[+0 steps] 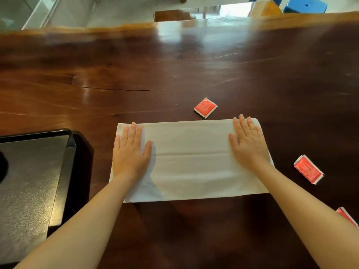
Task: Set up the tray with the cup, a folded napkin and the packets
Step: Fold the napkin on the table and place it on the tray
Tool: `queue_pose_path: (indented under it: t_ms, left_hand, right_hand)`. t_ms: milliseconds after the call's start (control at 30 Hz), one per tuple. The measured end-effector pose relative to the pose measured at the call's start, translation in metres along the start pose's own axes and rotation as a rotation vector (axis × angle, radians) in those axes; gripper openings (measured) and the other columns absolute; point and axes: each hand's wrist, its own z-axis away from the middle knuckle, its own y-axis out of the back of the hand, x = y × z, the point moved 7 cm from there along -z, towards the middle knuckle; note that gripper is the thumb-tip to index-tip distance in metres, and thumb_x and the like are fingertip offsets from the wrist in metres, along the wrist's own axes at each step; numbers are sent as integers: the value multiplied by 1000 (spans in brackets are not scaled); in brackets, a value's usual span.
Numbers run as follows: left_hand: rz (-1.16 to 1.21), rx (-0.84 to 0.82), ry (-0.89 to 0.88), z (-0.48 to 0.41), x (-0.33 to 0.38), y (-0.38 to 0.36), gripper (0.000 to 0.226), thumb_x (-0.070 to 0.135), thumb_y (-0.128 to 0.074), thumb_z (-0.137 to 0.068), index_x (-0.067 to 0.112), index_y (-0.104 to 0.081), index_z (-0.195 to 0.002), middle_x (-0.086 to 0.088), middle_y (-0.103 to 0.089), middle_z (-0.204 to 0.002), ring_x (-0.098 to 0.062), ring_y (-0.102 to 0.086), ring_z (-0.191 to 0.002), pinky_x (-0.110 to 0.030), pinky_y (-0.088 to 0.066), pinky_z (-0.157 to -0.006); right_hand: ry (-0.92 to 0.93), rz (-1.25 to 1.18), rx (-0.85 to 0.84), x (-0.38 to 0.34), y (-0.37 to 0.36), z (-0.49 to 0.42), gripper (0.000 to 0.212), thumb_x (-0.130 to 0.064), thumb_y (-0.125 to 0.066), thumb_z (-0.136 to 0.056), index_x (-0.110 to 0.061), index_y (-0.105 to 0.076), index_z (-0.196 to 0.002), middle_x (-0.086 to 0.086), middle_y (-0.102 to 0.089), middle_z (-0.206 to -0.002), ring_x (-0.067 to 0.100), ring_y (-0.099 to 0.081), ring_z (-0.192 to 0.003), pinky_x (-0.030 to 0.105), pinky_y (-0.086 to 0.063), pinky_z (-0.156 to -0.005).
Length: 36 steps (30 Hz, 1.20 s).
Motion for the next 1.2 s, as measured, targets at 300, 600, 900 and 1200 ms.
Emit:
queue_pose_path:
  t_ms: [300, 600, 900, 1200]
  left_hand:
    - [8, -57, -12, 5, 11, 5, 58, 45, -14, -98, 19, -7, -149, -4, 0, -159, -20, 4, -146, -41, 6, -116]
    - [-5, -29, -11, 83, 37, -8, 69, 53, 0, -86, 25, -8, -148, 0, -6, -158, -18, -2, -145, -40, 2, -116]
    - [-77, -192, -387, 101, -11, 3, 89, 78, 1, -78, 22, 9, -146, -5, 13, -155, -24, 20, -142, -35, 16, -114]
    - [-364, -49, -741, 131, -24, 28, 57, 23, -10, -97, -4, -48, -130, -27, -53, -130, -46, -50, -119, -49, -36, -106]
  right_hand:
    - [-79, -198, 25, -6, 6, 1, 54, -33, -24, -98, -11, -15, -147, 7, -11, -157, 21, -4, -145, 39, -2, -117]
    - [262, -47, -86, -123, -26, 89, 65, -49, -3, -88, -23, -2, -147, -2, 5, -157, 17, 9, -144, 39, 9, -116]
    - [27, 49, -114, 22, -2, 104, 65, -57, 1, -85, -27, 15, -140, -4, 10, -157, 9, 15, -141, 32, 8, -116]
    - [265, 137, -378, 36, 4, 121, 107, -90, 8, -56, -24, 27, -139, -4, 34, -147, 10, 31, -136, 32, 15, -114]
